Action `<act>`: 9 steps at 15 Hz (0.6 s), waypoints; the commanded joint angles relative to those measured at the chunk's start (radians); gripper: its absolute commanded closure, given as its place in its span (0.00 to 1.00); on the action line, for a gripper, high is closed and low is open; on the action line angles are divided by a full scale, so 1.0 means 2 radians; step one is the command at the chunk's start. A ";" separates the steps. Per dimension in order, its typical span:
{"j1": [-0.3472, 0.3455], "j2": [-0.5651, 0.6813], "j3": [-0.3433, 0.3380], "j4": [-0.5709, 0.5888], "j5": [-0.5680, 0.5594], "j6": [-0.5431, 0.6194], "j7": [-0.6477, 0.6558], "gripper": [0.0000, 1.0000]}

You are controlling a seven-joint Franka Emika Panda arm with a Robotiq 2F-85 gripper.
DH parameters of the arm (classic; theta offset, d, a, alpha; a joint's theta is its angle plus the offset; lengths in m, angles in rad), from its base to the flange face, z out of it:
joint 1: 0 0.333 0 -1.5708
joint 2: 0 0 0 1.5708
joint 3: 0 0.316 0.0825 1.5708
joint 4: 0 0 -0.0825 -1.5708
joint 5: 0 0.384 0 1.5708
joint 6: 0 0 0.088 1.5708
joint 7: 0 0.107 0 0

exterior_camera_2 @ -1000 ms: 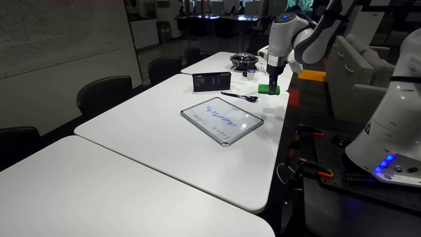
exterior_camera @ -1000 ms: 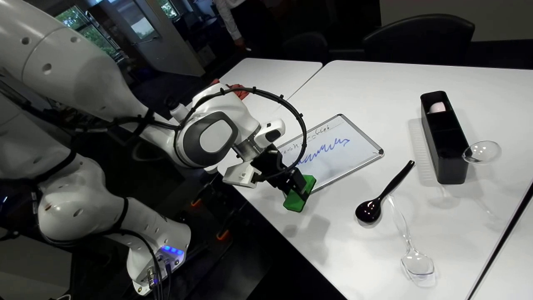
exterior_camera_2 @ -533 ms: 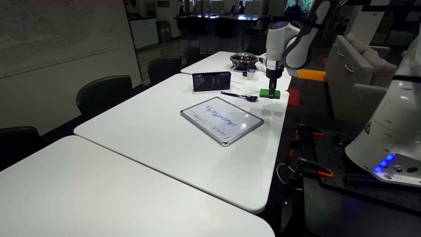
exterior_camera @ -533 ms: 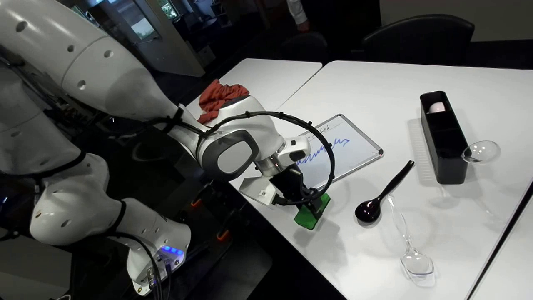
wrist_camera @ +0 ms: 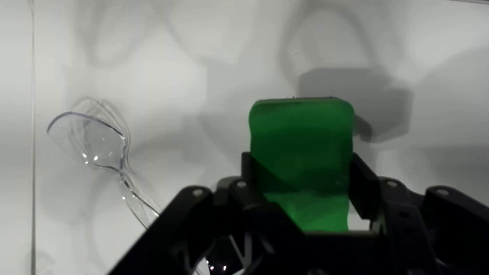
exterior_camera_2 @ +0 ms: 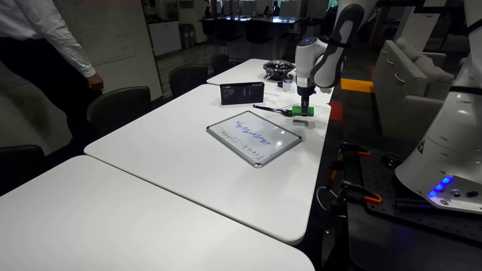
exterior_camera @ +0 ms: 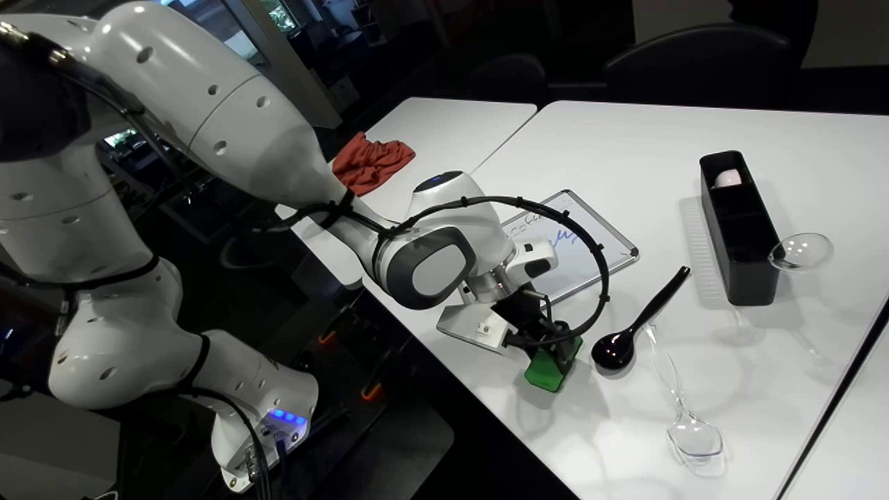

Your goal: Move the green eraser to the right

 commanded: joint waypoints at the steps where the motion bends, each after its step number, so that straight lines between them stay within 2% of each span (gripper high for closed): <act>1: 0.004 0.034 0.007 0.025 0.010 0.005 -0.015 0.67; 3: 0.011 0.037 0.005 0.025 0.005 0.008 -0.014 0.67; 4: 0.015 0.034 0.003 0.022 0.002 0.009 -0.013 0.17; 5: 0.019 0.026 0.001 0.015 -0.001 0.012 -0.014 0.14; 7: 0.028 -0.001 -0.005 -0.006 -0.008 0.020 -0.012 0.01; 9: 0.029 -0.039 -0.003 -0.033 -0.007 0.034 -0.018 0.00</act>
